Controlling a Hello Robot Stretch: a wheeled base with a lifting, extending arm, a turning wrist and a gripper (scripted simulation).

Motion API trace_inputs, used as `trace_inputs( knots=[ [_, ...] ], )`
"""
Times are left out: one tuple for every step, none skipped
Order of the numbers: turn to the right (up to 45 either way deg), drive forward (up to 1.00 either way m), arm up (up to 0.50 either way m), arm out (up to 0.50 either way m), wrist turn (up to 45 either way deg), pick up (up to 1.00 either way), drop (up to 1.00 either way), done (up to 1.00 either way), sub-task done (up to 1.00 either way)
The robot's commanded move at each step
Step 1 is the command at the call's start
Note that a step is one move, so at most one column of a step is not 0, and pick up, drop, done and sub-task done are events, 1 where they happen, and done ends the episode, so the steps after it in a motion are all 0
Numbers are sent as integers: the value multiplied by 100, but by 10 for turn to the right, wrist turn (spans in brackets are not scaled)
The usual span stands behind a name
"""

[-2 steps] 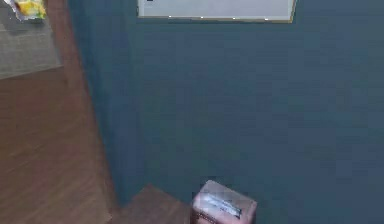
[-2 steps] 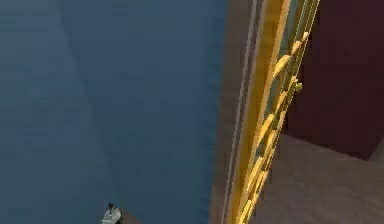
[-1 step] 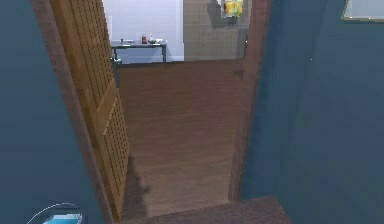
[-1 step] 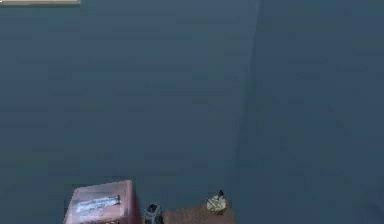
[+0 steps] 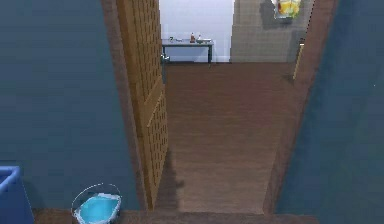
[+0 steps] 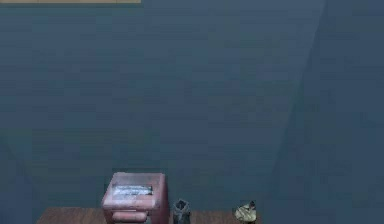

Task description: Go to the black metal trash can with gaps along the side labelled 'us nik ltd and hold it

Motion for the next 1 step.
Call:
trace_inputs(
  knots=[
    [0,0,8,0,0,0,0,0,0]
  ],
)
